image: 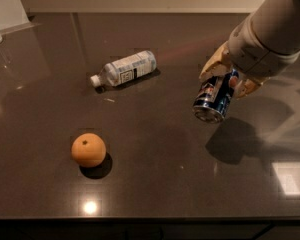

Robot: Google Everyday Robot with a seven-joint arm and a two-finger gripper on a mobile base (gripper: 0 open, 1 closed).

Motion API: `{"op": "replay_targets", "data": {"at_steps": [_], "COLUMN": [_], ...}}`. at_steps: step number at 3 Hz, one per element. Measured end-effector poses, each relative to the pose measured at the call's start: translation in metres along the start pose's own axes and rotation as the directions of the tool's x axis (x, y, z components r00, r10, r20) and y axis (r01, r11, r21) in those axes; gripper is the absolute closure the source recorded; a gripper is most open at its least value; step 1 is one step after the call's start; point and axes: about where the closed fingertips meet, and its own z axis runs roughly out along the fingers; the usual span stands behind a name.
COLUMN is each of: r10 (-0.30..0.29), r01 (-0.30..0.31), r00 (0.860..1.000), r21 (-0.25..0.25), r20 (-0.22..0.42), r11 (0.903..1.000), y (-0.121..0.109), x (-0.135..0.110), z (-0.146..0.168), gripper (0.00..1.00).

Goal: Place pepsi can upright

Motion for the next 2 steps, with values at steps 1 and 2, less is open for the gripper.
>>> {"op": "replay_targets", "data": {"at_steps": [1,2], "r10": [0.0,-0.022], "r01": [0.0,0.022], "r00": [1.0,1.0], "r21": [0.0,0.01], "r20": [0.0,-0.009], "r11": [1.0,0.9997], "y": [0.0,-0.0012], "x": [0.0,0.0011], "z": [-0.0001,-0.0029], "gripper": [1.0,1.0]}}
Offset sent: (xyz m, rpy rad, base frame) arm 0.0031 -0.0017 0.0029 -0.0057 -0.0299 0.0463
